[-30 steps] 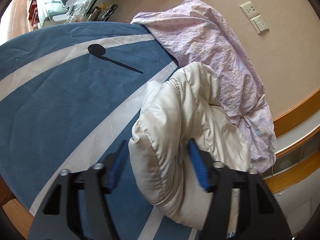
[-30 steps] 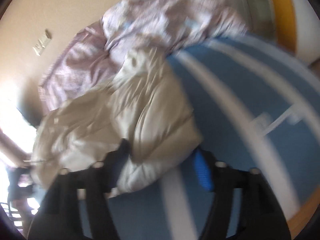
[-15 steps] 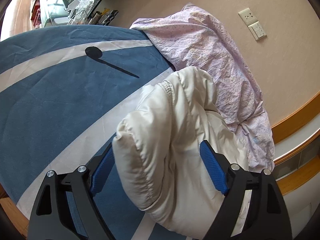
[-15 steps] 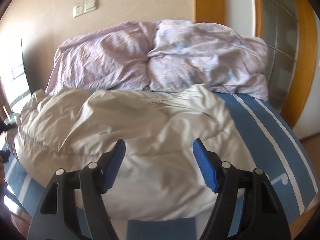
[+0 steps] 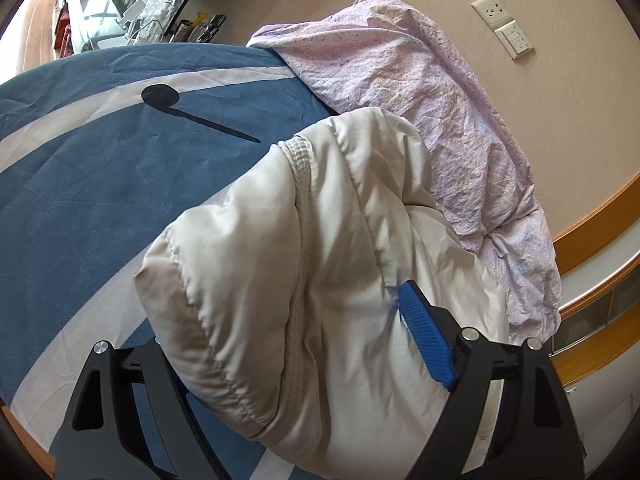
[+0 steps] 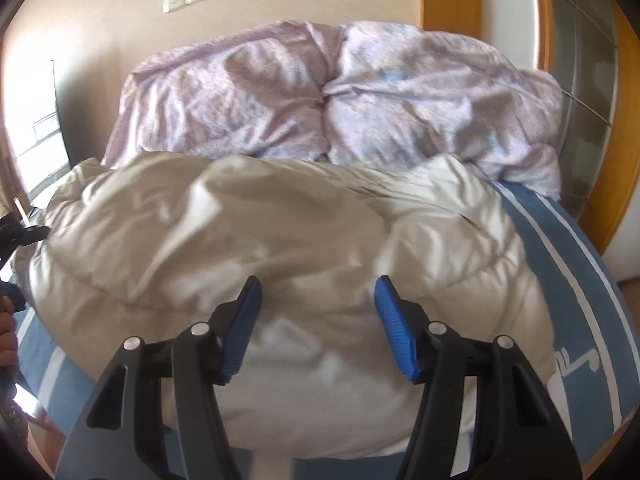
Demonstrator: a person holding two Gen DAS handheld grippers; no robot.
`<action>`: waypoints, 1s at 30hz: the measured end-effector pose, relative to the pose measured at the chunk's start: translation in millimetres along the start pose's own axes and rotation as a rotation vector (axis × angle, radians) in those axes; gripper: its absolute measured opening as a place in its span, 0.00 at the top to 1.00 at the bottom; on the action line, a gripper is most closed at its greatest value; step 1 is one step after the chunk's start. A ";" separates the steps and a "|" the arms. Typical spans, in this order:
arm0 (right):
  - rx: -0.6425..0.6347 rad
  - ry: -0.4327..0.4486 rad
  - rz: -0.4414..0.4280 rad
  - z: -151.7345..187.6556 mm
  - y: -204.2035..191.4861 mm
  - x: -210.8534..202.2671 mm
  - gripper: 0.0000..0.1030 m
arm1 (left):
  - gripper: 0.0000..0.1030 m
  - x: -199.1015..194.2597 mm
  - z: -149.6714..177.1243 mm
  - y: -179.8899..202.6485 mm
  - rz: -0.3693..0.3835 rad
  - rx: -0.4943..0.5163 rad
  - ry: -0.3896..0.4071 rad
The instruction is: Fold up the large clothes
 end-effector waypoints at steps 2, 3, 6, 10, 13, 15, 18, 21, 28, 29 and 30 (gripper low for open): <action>-0.025 0.017 -0.025 -1.4 -14.8 -3.8 0.42 | 0.18 1.0 -0.5 -1.0 0.002 -0.010 -0.004; -0.041 0.018 -0.032 -0.7 -21.4 -3.5 0.42 | 0.18 1.6 -0.8 -2.2 0.003 -0.016 -0.007; -0.090 -0.079 -0.012 6.9 -38.5 16.7 0.42 | 0.18 4.6 -1.7 -6.6 0.012 -0.045 -0.015; -0.132 -0.138 0.017 16.8 -49.2 38.3 0.41 | 0.18 9.2 -1.8 -6.8 0.015 -0.062 -0.015; -0.122 -0.172 0.004 16.0 -49.3 45.9 0.40 | 0.19 10.3 -3.1 -5.7 0.015 -0.072 -0.003; -0.119 -0.180 -0.001 17.9 -48.5 49.0 0.40 | 0.25 10.7 -4.5 -4.6 0.018 -0.078 0.006; -0.110 -0.178 -0.005 21.9 -49.2 49.5 0.39 | 0.39 9.0 -5.5 2.0 0.034 -0.062 0.019; -0.099 -0.184 -0.009 21.9 -47.1 50.9 0.39 | 0.50 6.3 -5.9 14.1 0.047 -0.015 0.030; -0.084 -0.196 -0.017 22.2 -45.1 53.1 0.39 | 0.68 -3.8 -5.7 41.6 0.117 0.069 0.048; -0.083 -0.197 -0.018 22.2 -44.9 53.3 0.39 | 0.69 -5.9 -5.5 47.6 0.133 0.082 0.052; -0.083 -0.199 -0.017 21.9 -45.1 53.8 0.39 | 0.70 -8.0 -5.3 54.0 0.150 0.096 0.056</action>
Point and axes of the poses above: each gripper's, at about its wrist camera, not at the fingertips, and x roughly the way its jaws point, y to its right, z to its underside, the point moved 2 cm from there along x, roughly the way its jaws point, and after that the axes turned 12 degrees about z, right-handed, at the moved point
